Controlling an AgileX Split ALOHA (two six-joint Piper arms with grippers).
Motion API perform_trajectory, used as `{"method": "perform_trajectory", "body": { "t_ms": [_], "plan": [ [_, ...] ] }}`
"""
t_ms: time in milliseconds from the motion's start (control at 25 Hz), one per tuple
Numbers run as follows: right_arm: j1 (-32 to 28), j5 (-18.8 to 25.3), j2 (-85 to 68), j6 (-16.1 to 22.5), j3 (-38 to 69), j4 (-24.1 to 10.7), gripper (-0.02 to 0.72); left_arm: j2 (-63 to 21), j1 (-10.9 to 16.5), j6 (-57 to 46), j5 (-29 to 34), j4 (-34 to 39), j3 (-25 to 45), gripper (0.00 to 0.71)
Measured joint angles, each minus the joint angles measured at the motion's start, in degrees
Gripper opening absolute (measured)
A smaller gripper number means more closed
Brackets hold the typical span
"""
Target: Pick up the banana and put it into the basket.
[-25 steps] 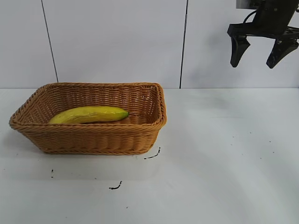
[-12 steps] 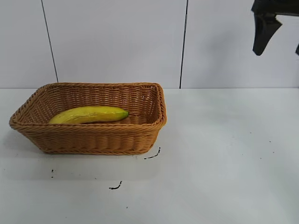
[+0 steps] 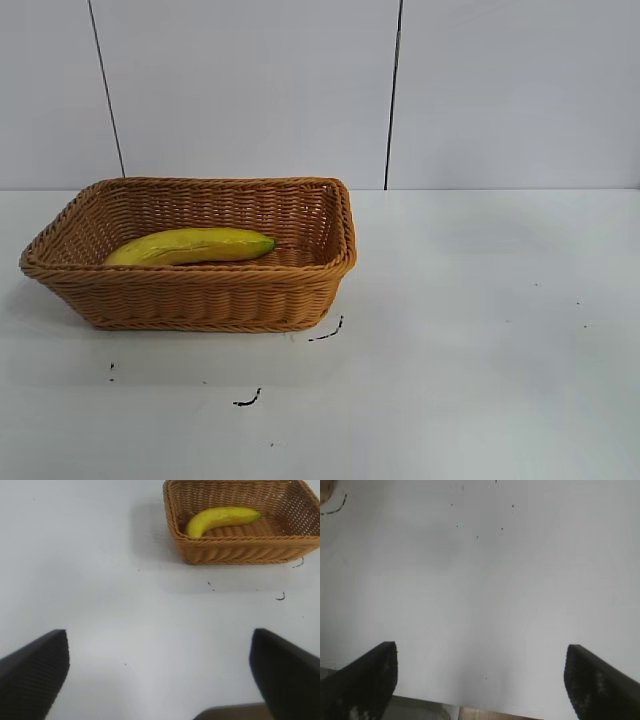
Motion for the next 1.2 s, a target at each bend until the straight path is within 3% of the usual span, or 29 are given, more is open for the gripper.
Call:
{"method": "perform_trajectory", "body": {
  "t_ms": [320,840,1200],
  "plan": [
    [0.0,-3.52,-20.81,0.0,14.91,-0.16,0.645,0.0,0.0,0.0,0.0,-0.05,0.0,0.695],
    [0.0,-4.61,-40.99,0.05,15.23,-0.16,0.645,0.0,0.0,0.0,0.0,-0.05,0.0,0.695],
    [0.0,-4.63,-41.59,0.05,15.23,-0.05,0.645,0.0,0.0,0.0,0.0,-0.05,0.0,0.695]
  ]
}}
